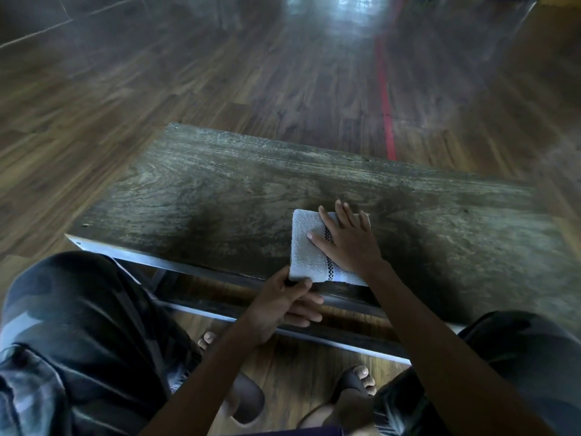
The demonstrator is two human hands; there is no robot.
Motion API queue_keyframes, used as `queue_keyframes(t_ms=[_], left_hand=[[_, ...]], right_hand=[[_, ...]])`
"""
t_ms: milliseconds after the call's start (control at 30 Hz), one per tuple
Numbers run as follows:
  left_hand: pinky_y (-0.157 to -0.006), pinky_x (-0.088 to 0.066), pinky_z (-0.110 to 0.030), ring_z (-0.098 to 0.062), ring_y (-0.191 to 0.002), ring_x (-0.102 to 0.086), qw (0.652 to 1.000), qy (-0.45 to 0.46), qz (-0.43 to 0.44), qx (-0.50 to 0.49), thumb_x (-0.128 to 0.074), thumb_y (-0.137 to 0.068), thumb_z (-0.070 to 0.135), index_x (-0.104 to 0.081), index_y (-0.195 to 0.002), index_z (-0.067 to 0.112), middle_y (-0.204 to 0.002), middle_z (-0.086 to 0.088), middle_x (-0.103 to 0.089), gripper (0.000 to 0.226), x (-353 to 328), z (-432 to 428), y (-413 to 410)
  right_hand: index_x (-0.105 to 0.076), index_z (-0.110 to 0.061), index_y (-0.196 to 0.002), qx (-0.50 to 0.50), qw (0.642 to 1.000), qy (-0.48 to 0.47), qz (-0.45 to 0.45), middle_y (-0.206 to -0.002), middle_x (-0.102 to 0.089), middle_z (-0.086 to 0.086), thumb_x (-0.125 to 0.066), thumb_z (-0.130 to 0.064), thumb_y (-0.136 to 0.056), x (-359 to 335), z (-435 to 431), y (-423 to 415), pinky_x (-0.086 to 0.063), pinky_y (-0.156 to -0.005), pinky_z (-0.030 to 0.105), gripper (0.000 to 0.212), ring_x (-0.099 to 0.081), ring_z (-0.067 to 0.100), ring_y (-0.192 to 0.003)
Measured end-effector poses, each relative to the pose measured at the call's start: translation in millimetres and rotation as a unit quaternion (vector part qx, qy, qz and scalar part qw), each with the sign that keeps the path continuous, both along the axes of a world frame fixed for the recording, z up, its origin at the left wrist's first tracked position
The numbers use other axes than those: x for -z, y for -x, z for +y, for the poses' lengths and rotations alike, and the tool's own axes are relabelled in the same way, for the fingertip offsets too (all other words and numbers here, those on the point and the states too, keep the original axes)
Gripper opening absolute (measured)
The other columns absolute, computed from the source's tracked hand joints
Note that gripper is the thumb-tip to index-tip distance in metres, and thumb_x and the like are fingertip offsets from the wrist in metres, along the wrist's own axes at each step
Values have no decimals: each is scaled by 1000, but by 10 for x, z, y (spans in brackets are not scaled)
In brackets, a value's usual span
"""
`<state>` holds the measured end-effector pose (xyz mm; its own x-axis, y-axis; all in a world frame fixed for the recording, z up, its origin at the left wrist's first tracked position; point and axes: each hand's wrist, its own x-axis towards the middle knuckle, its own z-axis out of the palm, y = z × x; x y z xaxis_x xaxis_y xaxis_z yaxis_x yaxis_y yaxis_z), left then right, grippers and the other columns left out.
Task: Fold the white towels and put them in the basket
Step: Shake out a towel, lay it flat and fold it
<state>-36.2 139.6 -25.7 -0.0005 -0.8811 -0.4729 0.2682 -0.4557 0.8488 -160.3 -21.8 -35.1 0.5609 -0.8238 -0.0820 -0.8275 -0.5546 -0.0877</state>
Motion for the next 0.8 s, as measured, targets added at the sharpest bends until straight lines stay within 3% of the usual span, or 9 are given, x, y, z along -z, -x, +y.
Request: queue_keyframes(t_ms=[200,433,533,600,667,733,800], left_hand=[[-51,-55,-28,-28,-69,-72,997,37,-47,-48,-61,-91,22,-58,-106,15,-84,-12,-73,17,100,36,41],[-55,-54,-28,-26,-75,-73,993,42,-104,-25,-60,-92,23,-55,-108,13,-88,-6,-73,20,122,22,-60],[-57,-54,-32,-23,-68,-72,985,27,-165,-28,-61,-91,27,-53,-103,17,-86,-4,-72,18,33,21,-96],[-55,-53,-28,-18,-65,-71,964,40,-249,-80,-62,-90,32,-51,-103,21,-87,0,-70,20,-22,22,-156],[-62,-50,-19,-11,-78,-66,916,107,-360,-141,-62,-89,33,-50,-106,26,-96,5,-62,22,-70,21,-199],[-67,-48,-15,-7,-92,-57,881,169,-415,-150,-60,-90,33,-49,-116,25,-108,7,-50,29,-142,-10,-167],[-74,-52,-22,-8,-101,-52,856,218,-455,-112,-54,-93,35,-47,-124,22,-117,5,-45,35,-222,-108,-73]], right_hand=[[-1,-29,-151,3,1000,15,2,-159,3,9,3,-78,-77,23,-14,0,2,-118,46,89,4,21,-147],[-2,-23,-151,7,1000,-11,-17,-159,6,8,-12,-77,-84,16,-58,31,4,-118,44,86,7,19,-146],[-12,-20,-151,6,984,-95,-150,-159,-1,6,-22,-69,-87,-92,-50,78,3,-118,46,82,3,16,-146],[-23,-23,-149,54,939,-152,-304,-158,-15,0,-34,-60,-92,-215,7,177,-7,-118,49,68,-8,14,-146],[-35,-29,-143,119,892,-170,-401,-152,-31,-5,-39,-53,-95,-330,126,313,-24,-113,44,54,-25,15,-140],[-46,-25,-133,169,871,-147,-437,-137,-46,-1,-42,-43,-97,-381,295,471,-41,-91,31,40,-45,15,-120],[-52,-24,-118,200,864,-124,-445,-120,-51,2,-45,-38,-97,-335,483,627,-42,-72,25,27,-52,17,-104]])
